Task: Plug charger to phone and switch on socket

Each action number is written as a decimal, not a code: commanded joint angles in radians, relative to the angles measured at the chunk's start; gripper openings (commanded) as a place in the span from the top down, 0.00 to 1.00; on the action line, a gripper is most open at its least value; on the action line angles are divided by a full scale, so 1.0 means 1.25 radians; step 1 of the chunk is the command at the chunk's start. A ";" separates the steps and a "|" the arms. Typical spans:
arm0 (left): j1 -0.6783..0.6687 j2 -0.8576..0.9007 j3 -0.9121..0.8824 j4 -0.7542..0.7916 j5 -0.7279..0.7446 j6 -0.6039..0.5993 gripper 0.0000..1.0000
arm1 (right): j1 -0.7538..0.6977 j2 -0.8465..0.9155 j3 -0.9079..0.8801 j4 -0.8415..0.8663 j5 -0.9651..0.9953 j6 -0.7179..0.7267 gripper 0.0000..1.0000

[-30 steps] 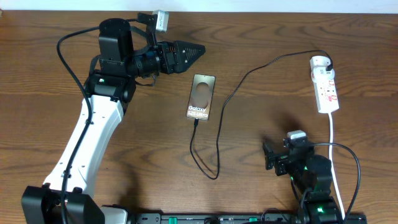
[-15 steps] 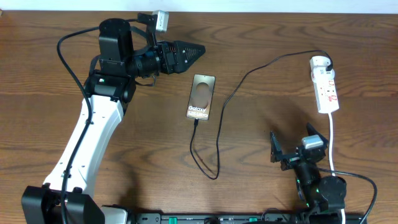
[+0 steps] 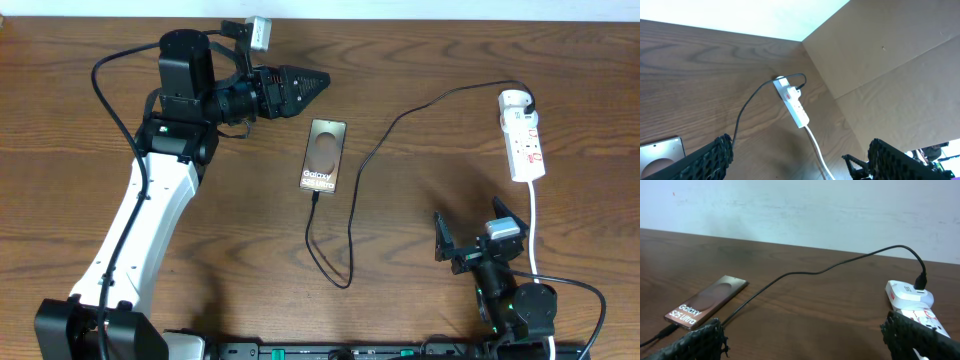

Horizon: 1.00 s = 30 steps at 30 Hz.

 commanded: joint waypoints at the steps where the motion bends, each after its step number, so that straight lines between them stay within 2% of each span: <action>1: 0.002 -0.012 0.009 0.002 -0.002 -0.003 0.13 | 0.005 -0.006 -0.001 -0.004 -0.002 -0.001 0.01; 10: 0.002 -0.012 0.009 0.002 -0.002 -0.003 0.13 | 0.005 -0.006 -0.001 -0.004 -0.002 -0.001 0.01; 13: 0.002 -0.023 0.009 -0.038 -0.010 0.005 0.13 | 0.005 -0.006 -0.001 -0.004 -0.002 -0.001 0.01; 18: -0.002 -0.069 0.009 -0.239 -0.216 0.187 0.13 | 0.005 -0.006 -0.001 -0.004 -0.002 -0.001 0.01; 21: -0.004 -0.110 -0.004 -0.343 -0.375 0.248 0.13 | 0.005 -0.006 -0.001 -0.004 -0.002 -0.001 0.01; 27: 0.005 -0.227 -0.143 -0.314 -0.576 0.282 0.13 | 0.005 -0.006 -0.001 -0.004 -0.002 -0.001 0.01; 30: 0.019 -0.292 -0.243 -0.257 -0.585 0.281 0.13 | 0.005 -0.006 -0.001 -0.004 -0.002 -0.001 0.01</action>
